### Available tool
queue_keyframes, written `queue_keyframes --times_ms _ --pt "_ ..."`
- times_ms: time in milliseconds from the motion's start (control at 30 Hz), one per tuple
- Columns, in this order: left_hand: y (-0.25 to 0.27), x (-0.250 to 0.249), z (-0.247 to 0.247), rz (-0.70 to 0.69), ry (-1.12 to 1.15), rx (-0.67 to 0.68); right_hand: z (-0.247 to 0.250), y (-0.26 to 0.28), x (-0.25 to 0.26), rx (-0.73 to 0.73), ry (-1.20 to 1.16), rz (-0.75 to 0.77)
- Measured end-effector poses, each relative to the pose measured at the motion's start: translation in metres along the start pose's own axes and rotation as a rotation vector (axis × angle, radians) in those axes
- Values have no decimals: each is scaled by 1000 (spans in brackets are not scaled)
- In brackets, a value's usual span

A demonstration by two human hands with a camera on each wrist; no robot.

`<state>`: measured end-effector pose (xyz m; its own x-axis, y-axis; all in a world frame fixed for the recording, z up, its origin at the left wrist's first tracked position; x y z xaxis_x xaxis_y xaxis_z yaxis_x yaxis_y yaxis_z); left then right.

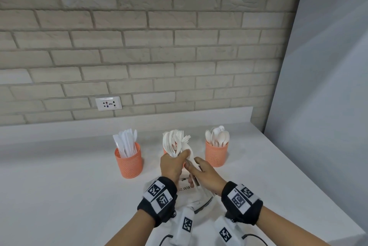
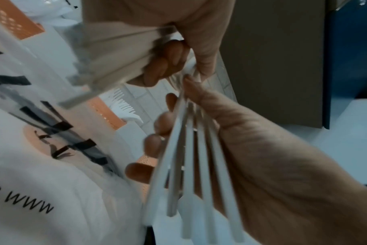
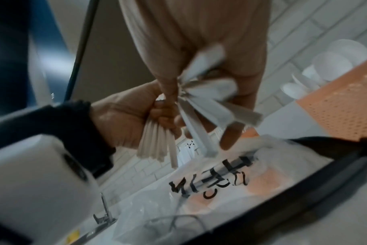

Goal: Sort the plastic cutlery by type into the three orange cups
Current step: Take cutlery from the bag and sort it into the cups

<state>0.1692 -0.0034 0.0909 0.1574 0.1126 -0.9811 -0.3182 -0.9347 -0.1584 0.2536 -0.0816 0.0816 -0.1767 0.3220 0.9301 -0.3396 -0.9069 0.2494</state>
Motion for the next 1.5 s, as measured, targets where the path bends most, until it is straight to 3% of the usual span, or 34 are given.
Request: queue_keyframes --times_ms 67,167,300,533,700,1100,1200,1500 --pt "2 -3 -4 -19 -2 24 -2 -3 -4 -52 55 -9" --pt "3 -5 -8 -14 5 96 2 -5 -8 -47 -162 -92" --pt "1 2 -3 75 85 76 15 -1 -7 -18 -422 -167" --pt "13 11 -6 242 182 170 20 0 -8 -51 -419 -173" --pt "20 22 -8 329 236 165 16 2 -6 -25 -433 -154" --pt "22 24 -16 322 295 153 4 3 0 35 -379 -82" --pt "20 23 -16 330 298 159 7 4 0 -11 -286 -68" --pt "-2 1 -15 188 316 130 44 -2 5 -260 -140 2"
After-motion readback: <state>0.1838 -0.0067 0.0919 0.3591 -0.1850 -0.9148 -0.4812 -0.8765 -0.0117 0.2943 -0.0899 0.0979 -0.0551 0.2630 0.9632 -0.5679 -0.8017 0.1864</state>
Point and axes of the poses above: each hand's wrist, its own y-axis away from the middle knuckle, its own z-axis out of the back of the hand, x = y × z, the point moved 5 cm from there along -y, towards the middle knuckle, and after that the axes turned 13 degrees about -z, right-handed, at the moved point
